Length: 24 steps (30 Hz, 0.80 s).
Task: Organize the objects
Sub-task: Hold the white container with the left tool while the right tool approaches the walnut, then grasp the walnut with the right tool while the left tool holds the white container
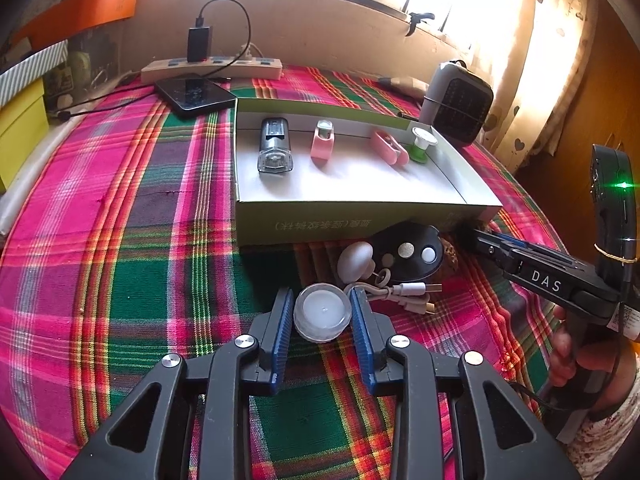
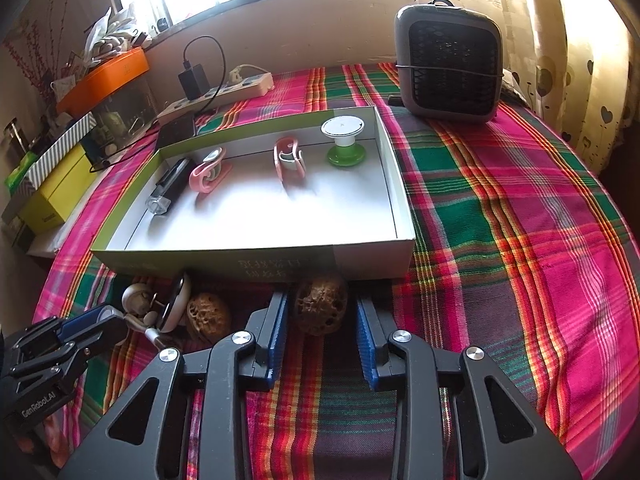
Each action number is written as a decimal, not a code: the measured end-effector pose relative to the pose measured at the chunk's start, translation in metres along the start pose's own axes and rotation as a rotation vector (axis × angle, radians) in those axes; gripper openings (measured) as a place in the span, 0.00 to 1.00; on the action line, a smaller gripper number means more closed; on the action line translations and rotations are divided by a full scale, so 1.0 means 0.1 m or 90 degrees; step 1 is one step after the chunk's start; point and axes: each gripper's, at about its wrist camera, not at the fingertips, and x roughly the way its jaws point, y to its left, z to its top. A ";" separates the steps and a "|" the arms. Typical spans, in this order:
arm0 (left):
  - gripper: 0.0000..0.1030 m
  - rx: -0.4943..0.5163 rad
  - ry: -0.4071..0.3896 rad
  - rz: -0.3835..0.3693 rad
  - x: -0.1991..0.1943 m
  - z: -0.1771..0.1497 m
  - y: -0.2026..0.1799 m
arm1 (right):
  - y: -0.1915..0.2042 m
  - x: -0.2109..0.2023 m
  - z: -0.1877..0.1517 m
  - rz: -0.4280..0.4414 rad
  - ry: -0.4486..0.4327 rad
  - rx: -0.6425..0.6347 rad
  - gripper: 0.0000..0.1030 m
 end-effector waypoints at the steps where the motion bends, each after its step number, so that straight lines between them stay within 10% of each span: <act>1: 0.27 0.001 0.000 0.001 0.00 0.00 0.00 | 0.00 0.00 0.00 0.000 0.000 0.000 0.31; 24: 0.26 -0.021 0.001 -0.007 -0.08 -0.07 0.07 | -0.05 -0.03 -0.02 0.008 -0.004 0.017 0.31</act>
